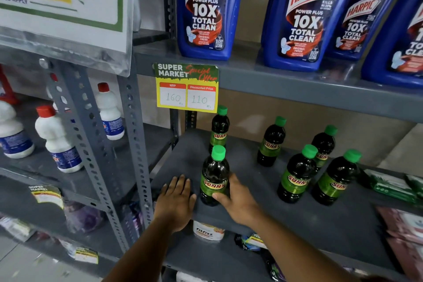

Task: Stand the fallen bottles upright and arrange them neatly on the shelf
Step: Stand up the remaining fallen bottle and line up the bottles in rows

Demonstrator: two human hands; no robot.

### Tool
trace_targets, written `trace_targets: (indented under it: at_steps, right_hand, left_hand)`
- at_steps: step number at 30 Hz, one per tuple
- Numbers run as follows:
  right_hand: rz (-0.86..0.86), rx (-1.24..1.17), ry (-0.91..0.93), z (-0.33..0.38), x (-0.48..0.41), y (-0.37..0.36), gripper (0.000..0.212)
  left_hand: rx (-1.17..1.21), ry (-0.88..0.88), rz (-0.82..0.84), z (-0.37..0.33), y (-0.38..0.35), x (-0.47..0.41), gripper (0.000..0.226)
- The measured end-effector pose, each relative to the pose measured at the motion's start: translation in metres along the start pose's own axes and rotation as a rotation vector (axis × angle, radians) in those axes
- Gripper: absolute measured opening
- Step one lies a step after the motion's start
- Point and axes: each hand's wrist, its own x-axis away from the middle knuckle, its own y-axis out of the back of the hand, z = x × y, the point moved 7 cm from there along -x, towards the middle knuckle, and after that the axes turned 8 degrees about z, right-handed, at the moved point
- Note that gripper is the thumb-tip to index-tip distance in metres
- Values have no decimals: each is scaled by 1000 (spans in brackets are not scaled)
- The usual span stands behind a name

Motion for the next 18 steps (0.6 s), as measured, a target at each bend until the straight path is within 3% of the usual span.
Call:
trace_targets:
  at_steps: [18]
  right_hand:
    - [-16,32,-3,3,16,-13,64]
  left_hand:
    - [-20,7,25,3,-8,-3,85]
